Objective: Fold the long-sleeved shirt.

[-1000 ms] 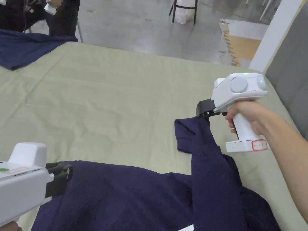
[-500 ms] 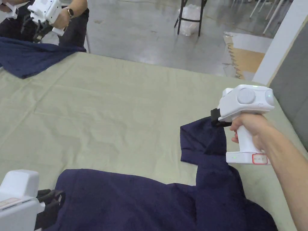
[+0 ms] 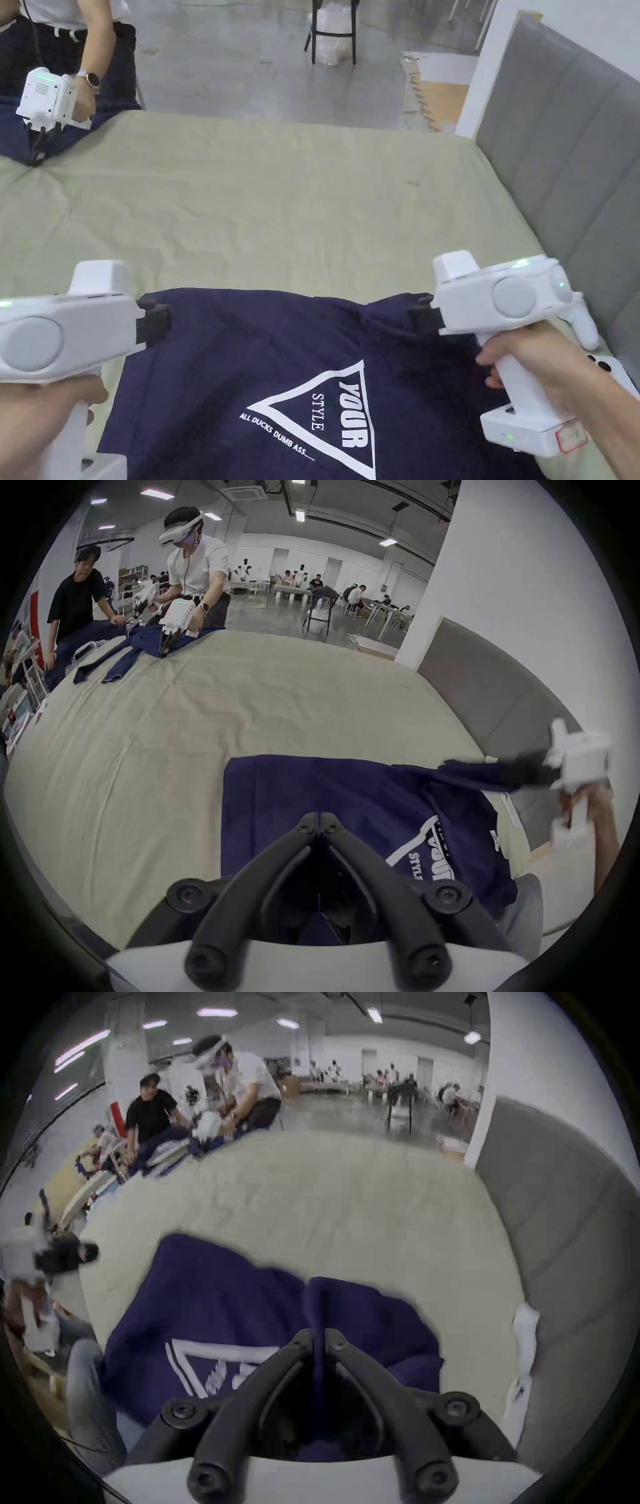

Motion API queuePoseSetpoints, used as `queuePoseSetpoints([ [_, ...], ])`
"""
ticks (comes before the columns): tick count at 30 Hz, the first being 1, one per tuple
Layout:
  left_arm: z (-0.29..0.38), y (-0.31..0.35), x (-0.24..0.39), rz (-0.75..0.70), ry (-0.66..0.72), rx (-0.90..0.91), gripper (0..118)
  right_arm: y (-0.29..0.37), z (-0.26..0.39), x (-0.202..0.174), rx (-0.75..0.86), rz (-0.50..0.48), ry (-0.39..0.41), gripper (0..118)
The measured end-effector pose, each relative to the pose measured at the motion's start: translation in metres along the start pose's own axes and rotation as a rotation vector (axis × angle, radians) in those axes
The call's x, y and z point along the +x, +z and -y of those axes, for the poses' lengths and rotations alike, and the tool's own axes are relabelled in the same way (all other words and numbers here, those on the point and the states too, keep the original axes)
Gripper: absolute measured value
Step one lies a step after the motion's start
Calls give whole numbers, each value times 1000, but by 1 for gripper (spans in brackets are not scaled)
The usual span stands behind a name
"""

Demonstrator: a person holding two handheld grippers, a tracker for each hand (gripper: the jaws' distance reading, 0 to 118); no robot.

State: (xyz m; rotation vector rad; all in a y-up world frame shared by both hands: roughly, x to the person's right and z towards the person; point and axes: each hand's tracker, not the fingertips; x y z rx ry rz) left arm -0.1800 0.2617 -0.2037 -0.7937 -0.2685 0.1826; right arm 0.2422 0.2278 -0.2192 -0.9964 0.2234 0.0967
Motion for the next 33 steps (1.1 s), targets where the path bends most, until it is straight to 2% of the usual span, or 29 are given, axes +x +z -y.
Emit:
queuePoseSetpoints([
  [1, 5, 5, 2, 7, -4, -2, 4, -23, 17, 3, -45, -11, 14, 4],
  [6, 21, 19, 8, 14, 0, -20, 4, -91, 71, -5, -222, 43, -49, 4],
  [8, 23, 23, 10, 5, -5, -26, 4, -79, 64, -1, -117, 28, -77, 14],
  [9, 24, 24, 10, -1, -14, -29, 4, -65, 62, -1, -118, 15, -92, 38],
  [10, 24, 25, 10, -6, -18, -29, 4, -52, 57, 0, -116, 20, -99, 87],
  [11, 24, 26, 11, -10, -20, -31, 4, -36, 54, 1, -90, 46, -106, 114],
  [12, 24, 26, 10, -14, -21, -33, 4, -15, 54, 2, -8, 69, -109, 118],
  [13, 25, 27, 10, -15, -24, -31, 4, 17, 56, -1, 103, 67, -113, 118],
  [15, 23, 24, 8, -16, -27, -31, 4, 50, 53, 5, 180, 79, -133, 111],
  [16, 22, 21, 7, -21, -25, -34, 5, 64, 50, 9, 156, 81, -155, 87],
  [17, 18, 16, 6, -28, -23, -36, 5, 79, 51, 10, 140, 89, -173, 53],
  [18, 12, 9, 4, -33, -26, -42, 5, 89, 52, 14, 160, 88, -172, 13],
  [19, 4, 1, 2, -42, -24, -47, 5, 95, 54, 16, 207, 106, -160, 4],
  [22, -26, -30, -8, -57, -14, -48, 5, 100, 56, 25, 207, 124, -156, 4],
  [23, -38, -45, -12, -64, 0, -52, 9, 99, 57, 28, 198, 110, -154, 4],
  [24, -49, -61, -17, -69, 25, -69, 26, 94, 59, 30, 192, 90, -160, 4],
  [25, -60, -80, -23, -76, 25, -89, 65, 89, 60, 33, 189, 69, -168, 4],
  [26, -67, -99, -28, -87, 11, -138, 94, 83, 62, 35, 178, 38, -169, 4],
  [27, -74, -121, -31, -123, -9, -180, 108, 74, 62, 38, 142, 20, -168, 4],
  [28, -80, -141, -37, -158, -25, -207, 109, 65, 63, 40, 108, 27, -167, 4],
  [31, -87, -192, -47, -222, -66, -301, 86, 40, 61, 44, 47, 63, -125, 4],
  [33, -84, -217, -53, -238, -41, -352, 86, 25, 56, 50, 29, 66, -129, 4],
])
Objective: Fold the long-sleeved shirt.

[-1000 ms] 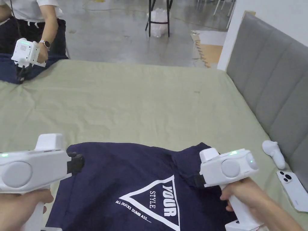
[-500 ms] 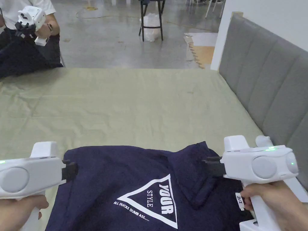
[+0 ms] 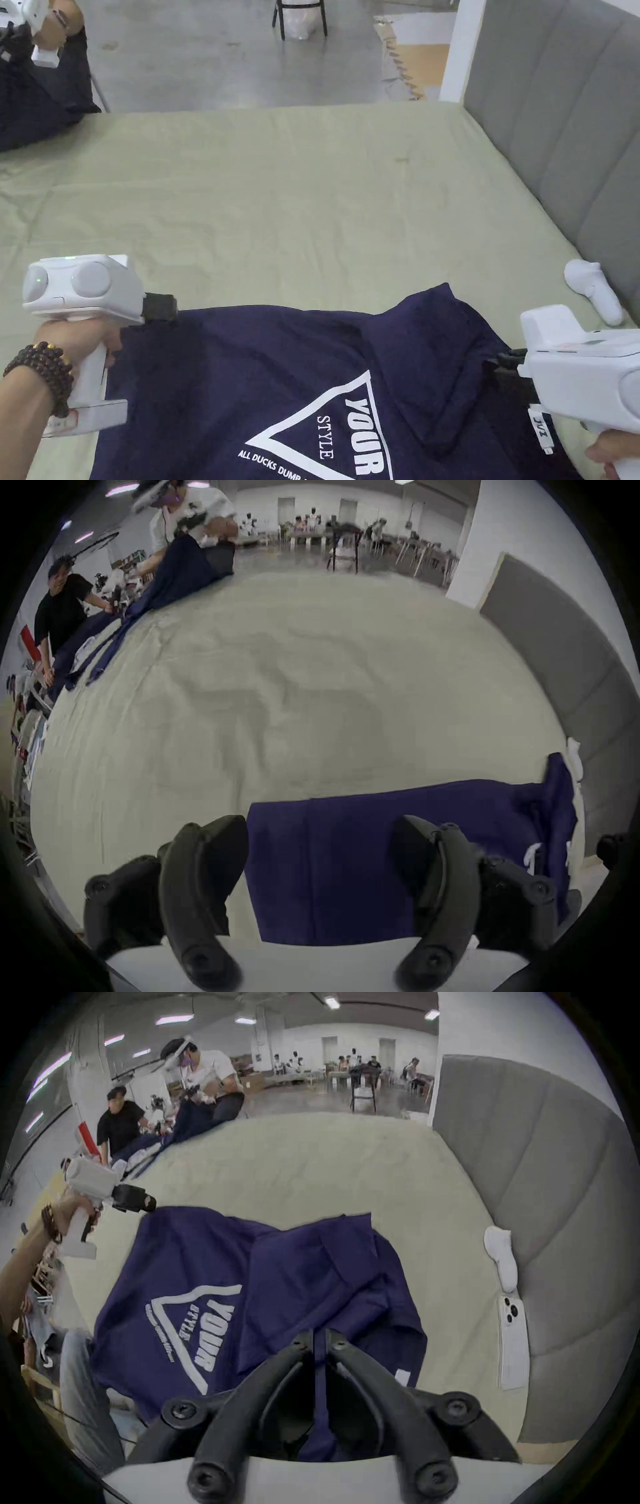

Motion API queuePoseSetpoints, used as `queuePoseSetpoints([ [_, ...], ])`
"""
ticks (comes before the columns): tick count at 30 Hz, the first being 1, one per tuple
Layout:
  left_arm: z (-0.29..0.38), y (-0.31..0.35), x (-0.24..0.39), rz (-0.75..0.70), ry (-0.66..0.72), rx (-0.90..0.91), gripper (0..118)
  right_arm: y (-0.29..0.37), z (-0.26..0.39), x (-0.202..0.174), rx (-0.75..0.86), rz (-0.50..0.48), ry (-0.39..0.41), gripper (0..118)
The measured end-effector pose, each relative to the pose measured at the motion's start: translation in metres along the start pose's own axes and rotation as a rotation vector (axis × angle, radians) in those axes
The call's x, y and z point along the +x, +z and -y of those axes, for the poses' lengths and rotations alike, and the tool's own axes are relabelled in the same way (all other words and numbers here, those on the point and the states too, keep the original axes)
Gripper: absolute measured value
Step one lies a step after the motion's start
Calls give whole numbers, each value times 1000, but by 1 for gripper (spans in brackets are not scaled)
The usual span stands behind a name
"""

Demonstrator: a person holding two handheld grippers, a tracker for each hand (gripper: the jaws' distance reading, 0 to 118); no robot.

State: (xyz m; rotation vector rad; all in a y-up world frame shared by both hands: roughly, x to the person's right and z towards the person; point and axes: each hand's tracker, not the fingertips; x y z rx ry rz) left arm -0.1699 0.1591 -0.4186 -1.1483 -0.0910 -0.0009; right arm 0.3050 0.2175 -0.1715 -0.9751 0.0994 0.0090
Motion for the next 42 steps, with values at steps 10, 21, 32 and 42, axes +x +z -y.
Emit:
queuePoseSetpoints([
  [10, 14, 9, 20, 68, -75, 55, 9, -81, -109, 49, -14, 33, -50, 14],
  [21, 22, 38, 6, 101, -60, 99, 9, -183, -157, 46, -281, 2, -118, 44],
  [32, 56, 111, 2, 161, -25, 235, 9, -48, -118, 29, 29, -52, -137, 3],
  [42, 215, 199, -10, 178, -60, 353, 9, 78, 44, -9, 148, -19, -67, 3],
])
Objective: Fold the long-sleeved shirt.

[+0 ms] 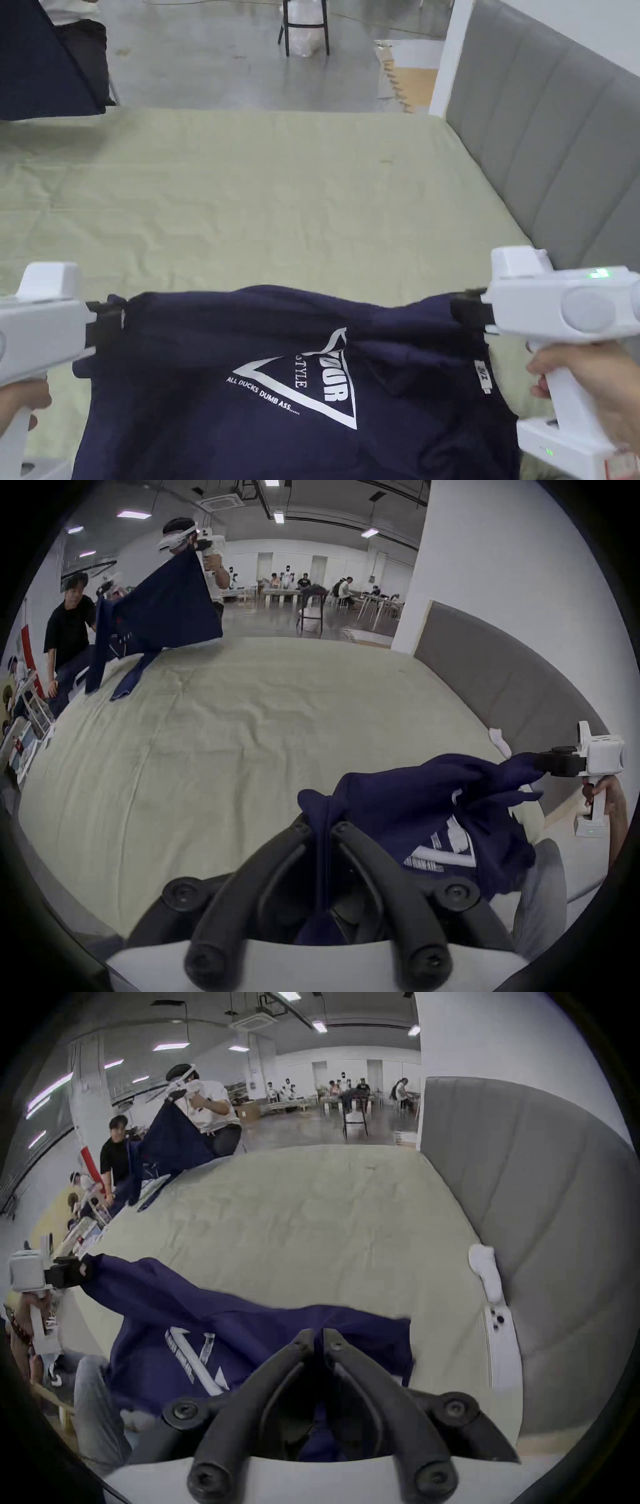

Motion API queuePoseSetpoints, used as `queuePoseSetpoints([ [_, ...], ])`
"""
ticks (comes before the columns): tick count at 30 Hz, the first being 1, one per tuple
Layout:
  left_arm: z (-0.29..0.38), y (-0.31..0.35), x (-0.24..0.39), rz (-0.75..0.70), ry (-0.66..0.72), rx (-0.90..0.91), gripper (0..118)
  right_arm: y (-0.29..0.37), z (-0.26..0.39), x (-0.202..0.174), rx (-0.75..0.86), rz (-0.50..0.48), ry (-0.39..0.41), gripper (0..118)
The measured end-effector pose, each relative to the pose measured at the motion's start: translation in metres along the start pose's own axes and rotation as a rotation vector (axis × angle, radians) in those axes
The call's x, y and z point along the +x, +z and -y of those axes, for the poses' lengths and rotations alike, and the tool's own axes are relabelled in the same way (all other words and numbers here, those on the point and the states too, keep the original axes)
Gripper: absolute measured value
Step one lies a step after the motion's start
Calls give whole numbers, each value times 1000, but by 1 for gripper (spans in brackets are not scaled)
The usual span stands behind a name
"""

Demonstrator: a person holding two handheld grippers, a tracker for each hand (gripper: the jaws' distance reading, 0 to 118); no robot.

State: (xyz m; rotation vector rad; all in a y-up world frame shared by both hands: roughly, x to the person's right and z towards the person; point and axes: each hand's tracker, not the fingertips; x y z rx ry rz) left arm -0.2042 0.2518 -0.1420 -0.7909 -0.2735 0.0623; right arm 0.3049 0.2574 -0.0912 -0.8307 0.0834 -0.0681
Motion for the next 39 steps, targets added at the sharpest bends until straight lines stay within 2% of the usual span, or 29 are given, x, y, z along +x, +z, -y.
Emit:
queuePoseSetpoints([
  [3, 52, 16, 5, -5, -9, -58, 9, 13, 50, 4, -45, -2, -10, 3],
  [5, 84, 17, 8, -23, -10, -127, 9, 16, 78, 2, -96, 38, -3, 3],
  [8, 117, -4, 11, -45, -35, -266, 9, -8, 110, -3, -232, 90, 72, 3],
  [10, 131, -26, 10, -71, -23, -346, 9, -30, 125, -8, -338, 111, 157, 3],
  [12, 137, -37, 10, -75, -23, -336, 10, -45, 132, -8, -376, 121, 166, 3],
  [15, 131, -30, 7, -78, 37, -308, 13, -46, 132, -7, -354, 121, 112, 3],
  [16, 129, -23, 9, -75, 44, -300, 28, -42, 130, -7, -348, 125, 104, 10],
  [17, 127, -18, 8, -70, 52, -291, 50, -36, 126, -8, -330, 136, 88, 27],
  [18, 124, -9, 8, -73, 49, -283, 80, -24, 122, -10, -300, 153, 72, 56],
  [19, 120, 1, 9, -89, 44, -270, 109, -13, 115, -12, -266, 149, 69, 99],
  [20, 115, 11, 8, -95, 42, -246, 109, -3, 108, -15, -218, 135, 65, 116],
  [21, 107, 26, 10, -67, 39, -168, 105, 9, 99, -19, -153, 118, 71, 118],
  [23, 89, 47, 12, -34, 58, -101, 103, 28, 81, -28, -55, 103, 92, 116],
  [24, 77, 52, 11, -46, 72, -65, 99, 32, 71, -34, -30, 124, 88, 109],
  [25, 69, 58, 13, -47, 80, -22, 78, 36, 63, -38, 1, 134, 82, 78],
  [26, 62, 64, 15, -56, 76, 15, 44, 39, 57, -42, 29, 139, 92, 38],
  [27, 57, 67, 18, -46, 59, 42, 7, 39, 52, -47, 58, 139, 103, 4],
  [29, 49, 68, 23, -69, 41, 87, 4, 35, 46, -53, 72, 142, 91, 3],
  [32, 46, 65, 20, -5, 64, 65, 4, 30, 41, -59, 48, 120, 97, 3],
  [33, 46, 62, 14, 2, 84, 52, 4, 30, 43, -61, 49, 122, 98, 3],
  [35, 50, 56, -3, 31, 158, 48, 37, 31, 45, -64, 52, 112, 100, 3],
  [37, 60, 36, -34, 94, 293, 12, 63, 30, 47, -64, 40, 83, 92, 3],
  [38, 65, 26, -48, 107, 346, -36, 97, 29, 49, -65, 34, 75, 91, 3],
  [39, 76, 26, -58, 116, 407, -76, 111, 28, 51, -65, 28, 72, 93, 3],
])
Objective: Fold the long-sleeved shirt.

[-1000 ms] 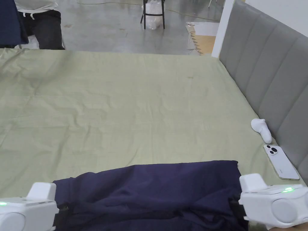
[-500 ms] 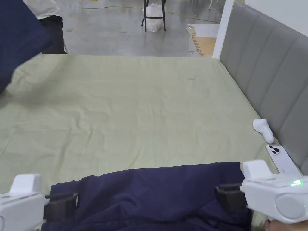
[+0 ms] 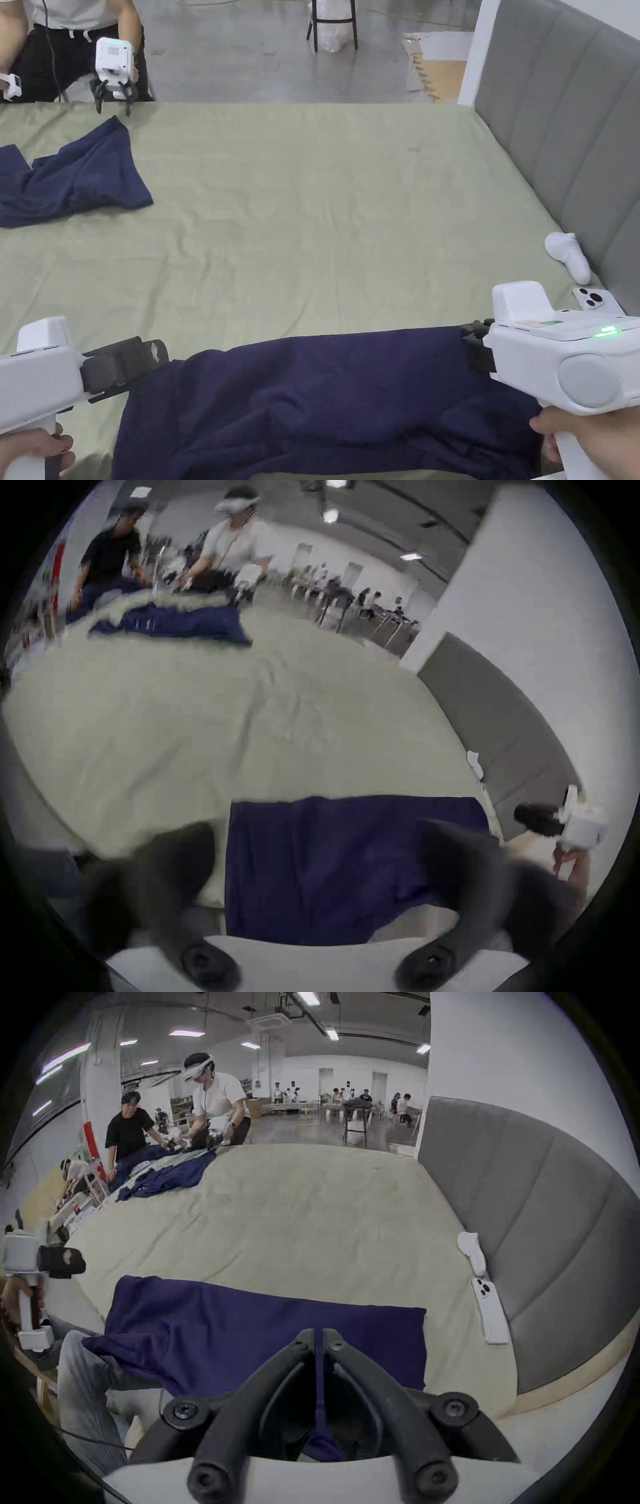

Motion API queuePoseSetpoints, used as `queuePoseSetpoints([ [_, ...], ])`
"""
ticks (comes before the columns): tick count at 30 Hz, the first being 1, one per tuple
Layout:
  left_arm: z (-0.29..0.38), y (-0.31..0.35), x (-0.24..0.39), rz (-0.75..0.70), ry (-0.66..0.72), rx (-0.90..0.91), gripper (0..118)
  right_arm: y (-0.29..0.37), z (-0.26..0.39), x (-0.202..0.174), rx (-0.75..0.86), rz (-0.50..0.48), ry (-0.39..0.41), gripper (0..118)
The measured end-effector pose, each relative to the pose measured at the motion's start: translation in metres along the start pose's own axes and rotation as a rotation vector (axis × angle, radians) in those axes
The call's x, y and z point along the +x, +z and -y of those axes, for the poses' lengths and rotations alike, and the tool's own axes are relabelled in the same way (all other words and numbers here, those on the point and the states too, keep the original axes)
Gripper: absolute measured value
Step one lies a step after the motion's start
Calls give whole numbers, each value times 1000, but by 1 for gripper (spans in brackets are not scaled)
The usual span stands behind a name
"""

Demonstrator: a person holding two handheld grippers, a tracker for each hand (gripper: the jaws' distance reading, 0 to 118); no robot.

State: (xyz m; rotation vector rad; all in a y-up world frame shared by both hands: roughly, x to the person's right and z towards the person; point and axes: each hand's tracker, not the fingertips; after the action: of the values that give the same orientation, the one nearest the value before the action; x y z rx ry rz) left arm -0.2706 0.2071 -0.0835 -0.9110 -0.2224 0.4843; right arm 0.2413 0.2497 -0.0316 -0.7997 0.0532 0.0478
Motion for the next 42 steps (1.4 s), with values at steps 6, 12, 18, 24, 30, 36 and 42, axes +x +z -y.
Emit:
queuePoseSetpoints([
  [6, 11, -71, -73, 234, 238, -231, 105, -10, 11, -4, -42, -13, 7, 3],
  [12, 24, -106, -63, 430, 373, -185, 106, -20, 25, -11, -93, -23, -15, 3],
  [18, 17, -155, -39, 423, 306, -221, 40, -25, 28, -14, -116, -38, -18, 3],
  [24, 13, -155, -11, 168, 56, -292, 15, -18, 23, -9, -103, -40, -32, 3],
  [30, -48, -134, -9, 225, 106, -180, 15, -14, 20, -2, -92, -14, -36, 3],
  [36, -129, -118, -34, 61, 46, -116, 14, -15, 20, 0, -103, 2, -43, 3],
  [42, -156, -94, -69, -66, 82, -118, 14, -26, 20, -3, -122, -3, -54, 3],
])
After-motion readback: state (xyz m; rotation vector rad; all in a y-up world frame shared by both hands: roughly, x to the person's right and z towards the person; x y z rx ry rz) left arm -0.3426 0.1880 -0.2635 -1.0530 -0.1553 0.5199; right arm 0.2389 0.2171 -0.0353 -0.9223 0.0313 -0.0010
